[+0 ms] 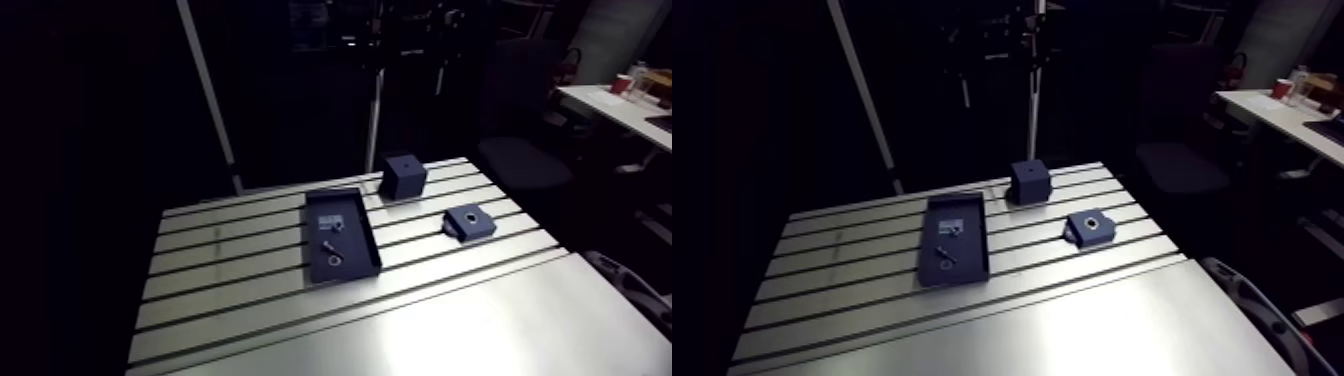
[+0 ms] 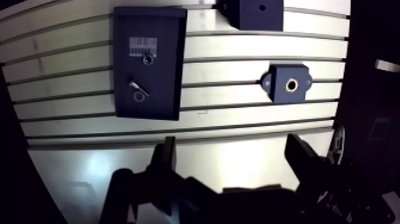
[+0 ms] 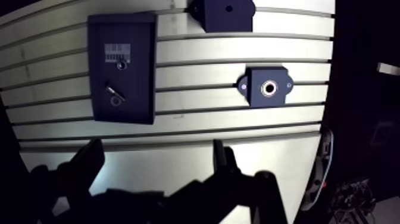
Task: Pick up the bearing and press it into the housing until flush.
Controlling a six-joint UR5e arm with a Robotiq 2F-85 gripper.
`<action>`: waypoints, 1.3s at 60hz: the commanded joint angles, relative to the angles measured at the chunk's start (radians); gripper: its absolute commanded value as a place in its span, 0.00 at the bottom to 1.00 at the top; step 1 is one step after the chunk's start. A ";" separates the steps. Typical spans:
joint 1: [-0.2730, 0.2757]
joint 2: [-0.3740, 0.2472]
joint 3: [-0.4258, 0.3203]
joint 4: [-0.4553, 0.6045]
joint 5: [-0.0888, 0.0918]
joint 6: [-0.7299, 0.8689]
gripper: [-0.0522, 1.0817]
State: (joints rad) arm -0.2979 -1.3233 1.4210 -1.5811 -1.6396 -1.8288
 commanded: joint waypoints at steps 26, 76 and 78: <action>0.069 -0.155 0.022 0.059 0.083 0.006 0.07; 0.068 -0.141 0.020 0.026 0.062 0.006 0.06; 0.068 -0.142 0.019 0.026 0.062 0.006 0.07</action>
State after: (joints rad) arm -0.2299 -1.4674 1.4404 -1.5467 -1.5777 -1.8232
